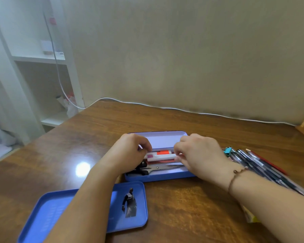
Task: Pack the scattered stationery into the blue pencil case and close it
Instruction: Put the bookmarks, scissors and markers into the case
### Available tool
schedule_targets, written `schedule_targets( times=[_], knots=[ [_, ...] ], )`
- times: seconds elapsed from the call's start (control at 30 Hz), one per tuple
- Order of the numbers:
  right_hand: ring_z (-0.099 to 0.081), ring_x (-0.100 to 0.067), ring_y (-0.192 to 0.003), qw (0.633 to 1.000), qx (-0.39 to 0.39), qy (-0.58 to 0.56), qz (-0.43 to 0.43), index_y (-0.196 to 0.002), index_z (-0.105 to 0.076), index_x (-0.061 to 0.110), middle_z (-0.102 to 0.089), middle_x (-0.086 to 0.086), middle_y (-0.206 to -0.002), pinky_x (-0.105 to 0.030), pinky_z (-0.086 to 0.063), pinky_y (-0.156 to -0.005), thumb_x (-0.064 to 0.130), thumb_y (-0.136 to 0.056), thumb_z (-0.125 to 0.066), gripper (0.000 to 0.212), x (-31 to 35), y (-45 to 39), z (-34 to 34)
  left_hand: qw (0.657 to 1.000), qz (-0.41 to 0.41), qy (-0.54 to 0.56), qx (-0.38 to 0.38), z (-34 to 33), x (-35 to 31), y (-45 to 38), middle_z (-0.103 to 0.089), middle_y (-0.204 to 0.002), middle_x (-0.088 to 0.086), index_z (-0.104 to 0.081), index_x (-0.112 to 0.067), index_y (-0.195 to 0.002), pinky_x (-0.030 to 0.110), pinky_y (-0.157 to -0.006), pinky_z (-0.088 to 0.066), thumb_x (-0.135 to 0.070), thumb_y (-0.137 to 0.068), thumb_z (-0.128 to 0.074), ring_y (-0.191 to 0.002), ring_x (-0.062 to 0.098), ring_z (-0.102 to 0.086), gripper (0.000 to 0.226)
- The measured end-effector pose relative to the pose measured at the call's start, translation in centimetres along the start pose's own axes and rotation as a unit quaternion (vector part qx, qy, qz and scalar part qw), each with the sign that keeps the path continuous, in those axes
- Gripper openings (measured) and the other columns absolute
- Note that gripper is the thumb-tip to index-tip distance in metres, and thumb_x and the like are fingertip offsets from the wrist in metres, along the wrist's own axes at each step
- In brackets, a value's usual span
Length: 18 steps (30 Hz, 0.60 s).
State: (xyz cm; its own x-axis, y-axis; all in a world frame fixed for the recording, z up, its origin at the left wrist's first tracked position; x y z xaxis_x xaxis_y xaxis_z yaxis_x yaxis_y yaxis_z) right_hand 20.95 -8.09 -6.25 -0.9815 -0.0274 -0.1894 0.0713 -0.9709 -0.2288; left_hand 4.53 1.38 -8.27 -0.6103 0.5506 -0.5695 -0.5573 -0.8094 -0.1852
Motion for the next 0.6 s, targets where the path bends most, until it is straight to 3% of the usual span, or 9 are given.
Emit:
schedule_targets(
  times=[0.2, 0.4, 0.53, 0.6],
  knots=[
    [-0.057, -0.013, -0.091, 0.995, 0.007, -0.092, -0.047, -0.1, -0.065, 0.032, -0.063, 0.012, -0.096, -0.032, -0.049, -0.072, 0.054, -0.085, -0.062, 0.026, -0.2, -1.1, -0.8, 0.998, -0.034, -0.043, 0.019, -0.4, -0.2, 0.0, -0.064, -0.085, -0.018, -0.072, -0.033, -0.075, 0.027, -0.077, -0.051, -0.023, -0.083, -0.07, -0.083, 0.006, -0.059, 0.013],
    [-0.058, -0.013, -0.084, 0.99, 0.03, -0.127, -0.055, -0.088, -0.065, 0.031, -0.065, 0.012, -0.09, -0.032, -0.05, -0.071, 0.055, -0.083, -0.063, 0.025, -0.5, -1.3, -0.5, 0.997, -0.039, -0.067, 0.018, -0.5, 0.0, -0.1, -0.06, -0.086, -0.019, -0.072, -0.029, -0.081, 0.025, -0.077, -0.048, -0.029, -0.084, -0.069, -0.087, 0.007, -0.057, 0.004],
    [-0.059, -0.012, -0.071, 0.973, -0.078, -0.188, -0.111, -0.083, -0.071, 0.027, -0.066, 0.013, -0.076, -0.031, -0.05, -0.068, 0.041, -0.085, -0.068, 0.014, -6.7, 0.4, 4.8, 0.997, -0.058, -0.027, 0.035, -0.3, 0.0, 0.2, -0.059, -0.098, -0.02, -0.066, -0.035, -0.094, 0.025, -0.082, -0.047, -0.041, -0.08, -0.072, -0.097, 0.005, -0.057, 0.016],
    [-0.059, -0.006, -0.066, 0.95, -0.128, -0.239, -0.154, -0.08, -0.072, 0.024, -0.066, 0.012, -0.072, -0.019, -0.048, -0.062, 0.027, -0.085, -0.071, 0.005, -10.9, 2.6, 7.2, 0.994, -0.078, -0.03, 0.076, -0.8, -0.3, 0.4, -0.057, -0.112, -0.022, -0.062, -0.039, -0.11, 0.024, -0.088, -0.046, -0.046, -0.078, -0.074, -0.105, 0.002, -0.054, 0.035]
  ],
)
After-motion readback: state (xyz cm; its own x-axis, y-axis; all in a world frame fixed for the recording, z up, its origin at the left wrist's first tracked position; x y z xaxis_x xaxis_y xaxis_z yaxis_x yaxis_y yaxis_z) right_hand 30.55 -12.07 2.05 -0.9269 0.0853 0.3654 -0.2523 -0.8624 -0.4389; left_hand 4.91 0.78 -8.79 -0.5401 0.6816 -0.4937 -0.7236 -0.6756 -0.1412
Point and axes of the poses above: each hand's wrist, its own y-axis away from the middle knuckle, its own z-axis out of the back of the hand, x = y × z, the point moved 3 cm from there along -y, towards the middle knuckle
